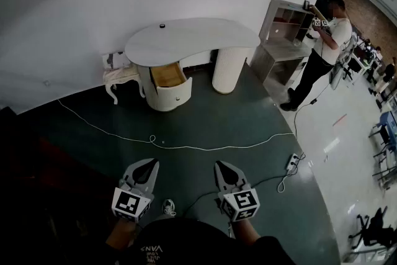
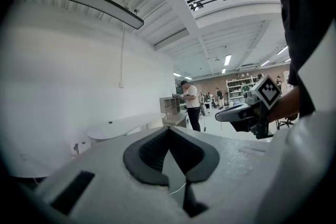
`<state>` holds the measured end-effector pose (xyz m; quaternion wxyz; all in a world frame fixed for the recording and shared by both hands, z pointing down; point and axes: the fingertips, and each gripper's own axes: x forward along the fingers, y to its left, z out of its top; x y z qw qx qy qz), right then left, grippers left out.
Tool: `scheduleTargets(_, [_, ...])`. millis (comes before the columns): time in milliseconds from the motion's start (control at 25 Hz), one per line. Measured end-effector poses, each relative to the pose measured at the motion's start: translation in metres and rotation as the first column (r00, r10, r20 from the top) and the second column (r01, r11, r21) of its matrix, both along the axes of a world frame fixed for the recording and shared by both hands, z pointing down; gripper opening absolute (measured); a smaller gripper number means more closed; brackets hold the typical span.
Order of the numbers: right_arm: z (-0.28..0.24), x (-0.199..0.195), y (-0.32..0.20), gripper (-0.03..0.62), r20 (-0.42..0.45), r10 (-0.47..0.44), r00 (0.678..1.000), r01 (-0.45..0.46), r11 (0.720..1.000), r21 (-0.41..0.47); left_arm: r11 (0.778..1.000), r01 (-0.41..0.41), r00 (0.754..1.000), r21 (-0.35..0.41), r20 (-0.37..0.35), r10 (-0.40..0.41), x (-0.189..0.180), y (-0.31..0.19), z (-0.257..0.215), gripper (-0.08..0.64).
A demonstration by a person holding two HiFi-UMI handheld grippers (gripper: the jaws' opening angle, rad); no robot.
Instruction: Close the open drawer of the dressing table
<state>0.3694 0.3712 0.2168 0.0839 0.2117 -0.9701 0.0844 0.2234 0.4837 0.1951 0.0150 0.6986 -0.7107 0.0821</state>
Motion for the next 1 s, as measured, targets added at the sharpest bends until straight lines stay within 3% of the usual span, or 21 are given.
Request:
scheduleTargets(480, [0.003, 0.029, 0.020, 0.002, -0.003, -0.026, 1.000, 0.026, 0.999, 0.021, 0.999, 0.046, 0.999, -0.005, -0.014, -0.046, 0.033, 0.031, 0.009, 0.017])
scheduleTargets(640, [-0.004, 0.032, 0.021, 0.002, 0.073, -0.021, 0.997, 0.024, 0.999, -0.044, 0.999, 0.038, 0.999, 0.001, -0.013, -0.038, 0.039, 0.035, 0.006, 0.017])
scheduleTargets(800, [-0.008, 0.032, 0.022, 0.007, 0.097, -0.024, 0.995, 0.026, 0.999, -0.023, 0.999, 0.044, 0.999, -0.002, -0.017, -0.044, 0.035, 0.037, 0.008, 0.018])
scheduleTargets(880, [-0.006, 0.023, 0.022, 0.069, 0.097, -0.038, 0.995, 0.040, 0.999, -0.026, 0.999, 0.034, 0.999, -0.002, -0.039, -0.034, 0.028, 0.034, 0.011, 0.021])
scheduleTargets(1000, [-0.001, 0.004, 0.014, 0.098, 0.076, -0.031, 0.997, 0.033, 0.999, -0.025, 1.000, 0.016, 0.995, 0.004, -0.096, -0.016, 0.011, 0.026, 0.018, 0.022])
